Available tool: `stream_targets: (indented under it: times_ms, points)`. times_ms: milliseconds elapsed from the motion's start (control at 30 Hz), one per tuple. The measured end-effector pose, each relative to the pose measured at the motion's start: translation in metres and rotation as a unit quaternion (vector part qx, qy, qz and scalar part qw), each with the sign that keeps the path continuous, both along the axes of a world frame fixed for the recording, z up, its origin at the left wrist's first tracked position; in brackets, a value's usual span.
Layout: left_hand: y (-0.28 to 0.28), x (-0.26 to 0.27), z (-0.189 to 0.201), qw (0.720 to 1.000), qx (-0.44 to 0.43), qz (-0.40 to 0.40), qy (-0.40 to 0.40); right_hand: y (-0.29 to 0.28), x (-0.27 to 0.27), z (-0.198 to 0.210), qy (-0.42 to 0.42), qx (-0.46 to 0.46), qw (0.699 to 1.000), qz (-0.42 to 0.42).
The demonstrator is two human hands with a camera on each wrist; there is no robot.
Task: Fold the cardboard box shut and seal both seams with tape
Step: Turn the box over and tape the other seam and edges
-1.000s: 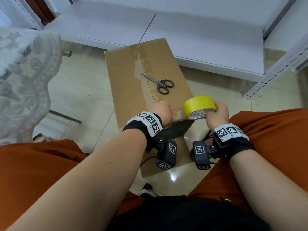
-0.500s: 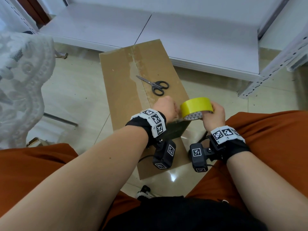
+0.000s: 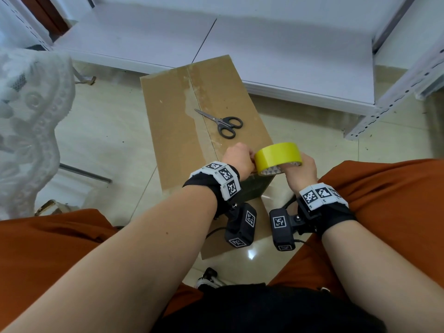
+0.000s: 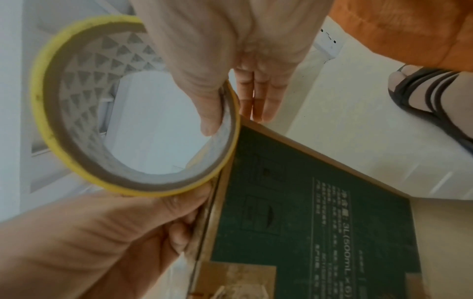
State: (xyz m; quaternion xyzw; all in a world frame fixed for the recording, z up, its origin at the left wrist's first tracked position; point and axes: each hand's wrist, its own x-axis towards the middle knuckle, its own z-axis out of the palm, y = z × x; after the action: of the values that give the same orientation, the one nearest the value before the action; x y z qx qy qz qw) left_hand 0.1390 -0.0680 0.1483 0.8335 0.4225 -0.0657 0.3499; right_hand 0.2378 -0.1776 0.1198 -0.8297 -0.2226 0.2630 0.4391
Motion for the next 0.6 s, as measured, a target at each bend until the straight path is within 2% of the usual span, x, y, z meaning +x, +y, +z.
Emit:
stream_targets:
  times_ms: [333, 600]
  points:
    - [0.003, 0.003, -0.006, 0.998, -0.045, 0.035, -0.013, 0.001, 0.007, 0.002, -0.004, 0.001, 0.999, -0.033]
    - [0.003, 0.004, -0.010, 0.995, -0.070, 0.057, -0.039, 0.000, 0.013, -0.003, 0.050, 0.043, 0.994, -0.083]
